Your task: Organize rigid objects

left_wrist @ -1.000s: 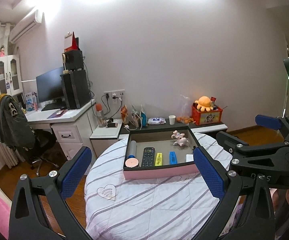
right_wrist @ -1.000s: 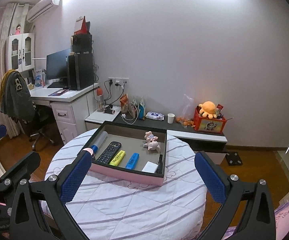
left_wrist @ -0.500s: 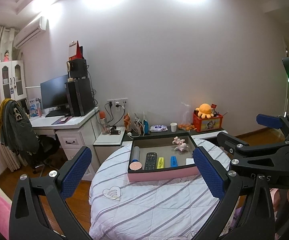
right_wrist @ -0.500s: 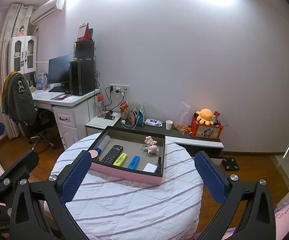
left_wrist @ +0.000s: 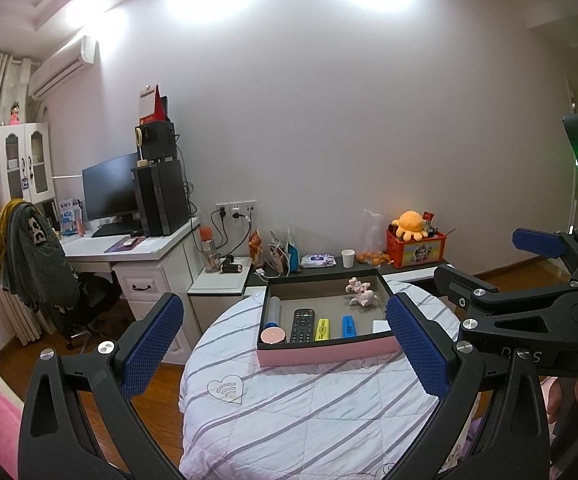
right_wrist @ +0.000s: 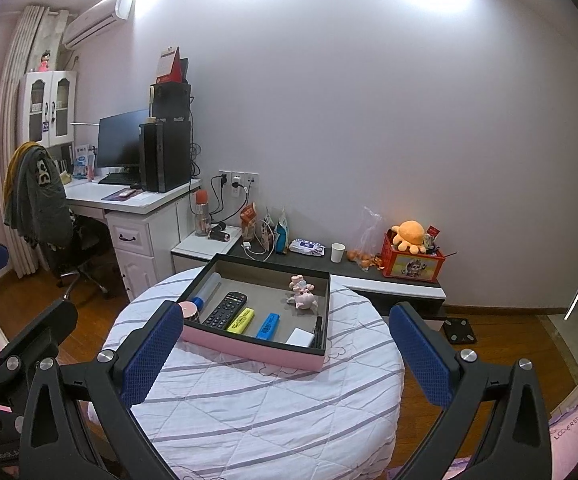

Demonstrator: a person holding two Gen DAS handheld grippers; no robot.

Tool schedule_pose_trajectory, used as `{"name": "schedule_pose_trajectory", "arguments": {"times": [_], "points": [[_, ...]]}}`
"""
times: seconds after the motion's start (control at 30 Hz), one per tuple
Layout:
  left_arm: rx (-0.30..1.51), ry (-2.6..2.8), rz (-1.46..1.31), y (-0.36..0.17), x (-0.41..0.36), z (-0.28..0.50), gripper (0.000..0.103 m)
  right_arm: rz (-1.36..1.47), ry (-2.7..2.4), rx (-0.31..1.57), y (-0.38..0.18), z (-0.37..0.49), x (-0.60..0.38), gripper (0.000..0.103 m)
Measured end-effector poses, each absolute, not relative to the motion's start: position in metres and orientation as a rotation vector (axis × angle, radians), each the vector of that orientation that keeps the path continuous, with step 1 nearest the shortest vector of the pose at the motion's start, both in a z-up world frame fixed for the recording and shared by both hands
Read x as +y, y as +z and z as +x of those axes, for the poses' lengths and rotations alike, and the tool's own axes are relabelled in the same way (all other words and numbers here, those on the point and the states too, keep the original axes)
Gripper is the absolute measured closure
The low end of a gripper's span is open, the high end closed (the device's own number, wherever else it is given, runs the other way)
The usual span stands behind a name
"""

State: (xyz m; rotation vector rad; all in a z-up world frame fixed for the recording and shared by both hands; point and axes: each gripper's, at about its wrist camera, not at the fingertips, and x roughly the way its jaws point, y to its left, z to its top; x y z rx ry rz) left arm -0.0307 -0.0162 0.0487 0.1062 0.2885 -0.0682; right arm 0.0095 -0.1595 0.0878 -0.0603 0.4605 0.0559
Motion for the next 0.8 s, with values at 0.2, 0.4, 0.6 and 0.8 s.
{"name": "schedule_pose_trajectory", "arguments": {"times": [0.2,0.4,0.6,0.8], "points": [[0.281,-0.067,0.107,0.0545,-0.0158,-0.032,0.0,-0.065,0.052,0.455,0.0895,0.0093,-0.1595,0.0],[0.258,-0.065,0.11,0.0586,-0.0192,-0.0308,0.0,-0.069,0.052,0.454,0.0904,0.0092,-0.1589,0.0],[0.257,-0.06,0.113,0.0592,-0.0198,-0.0295,0.0,-0.069,0.056,0.459,0.0919,0.0094,-0.1592,0.0],[0.258,-0.058,0.11,0.0573,-0.0194,-0.0282,0.0,-0.067,0.059,0.464,0.0927,0.0116,-0.16,0.0]]}}
